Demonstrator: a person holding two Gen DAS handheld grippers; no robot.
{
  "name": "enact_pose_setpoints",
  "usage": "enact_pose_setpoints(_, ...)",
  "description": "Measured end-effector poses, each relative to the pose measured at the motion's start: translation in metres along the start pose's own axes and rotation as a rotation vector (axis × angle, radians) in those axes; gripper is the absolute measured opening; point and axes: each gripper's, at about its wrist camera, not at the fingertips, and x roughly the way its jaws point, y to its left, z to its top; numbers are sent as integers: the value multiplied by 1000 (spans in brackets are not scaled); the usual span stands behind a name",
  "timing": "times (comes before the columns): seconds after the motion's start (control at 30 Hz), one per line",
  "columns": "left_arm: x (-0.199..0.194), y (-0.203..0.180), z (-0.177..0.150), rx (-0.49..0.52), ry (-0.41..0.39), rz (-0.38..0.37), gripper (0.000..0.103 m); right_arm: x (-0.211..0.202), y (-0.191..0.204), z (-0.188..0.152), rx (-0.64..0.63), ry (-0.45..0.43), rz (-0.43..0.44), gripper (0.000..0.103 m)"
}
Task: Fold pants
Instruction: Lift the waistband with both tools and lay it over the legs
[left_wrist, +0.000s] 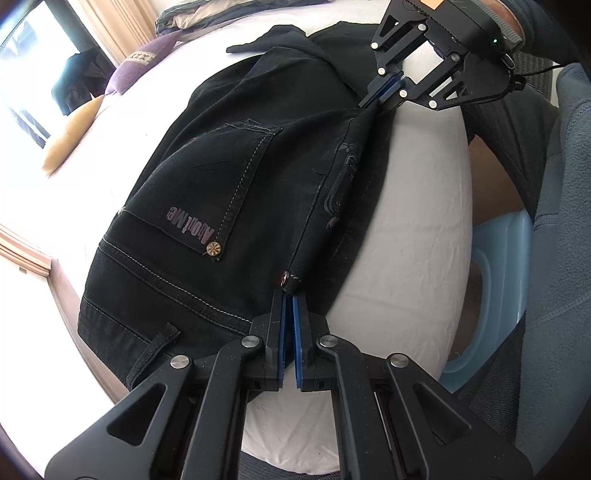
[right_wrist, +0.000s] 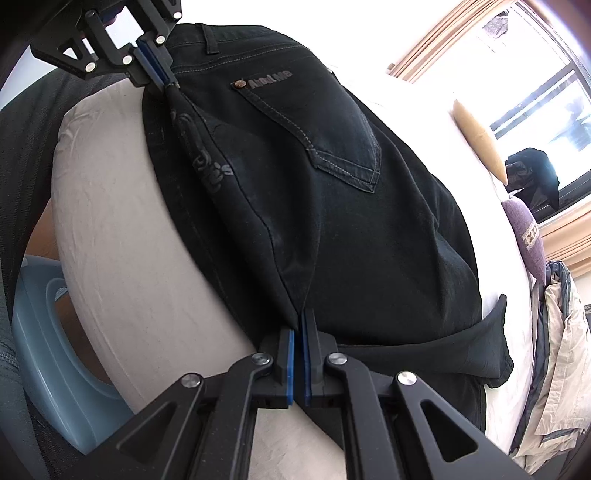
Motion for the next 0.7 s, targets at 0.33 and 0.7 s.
enact_pose_setpoints(0.33, 12, 24, 1, -14, 4, -25, 2, -5, 23, 0, -20, 20, -9, 4)
enact_pose_setpoints(0.7, 13, 52, 9, -102, 42, -56, 8, 9, 17, -3, 43, 24, -11, 9)
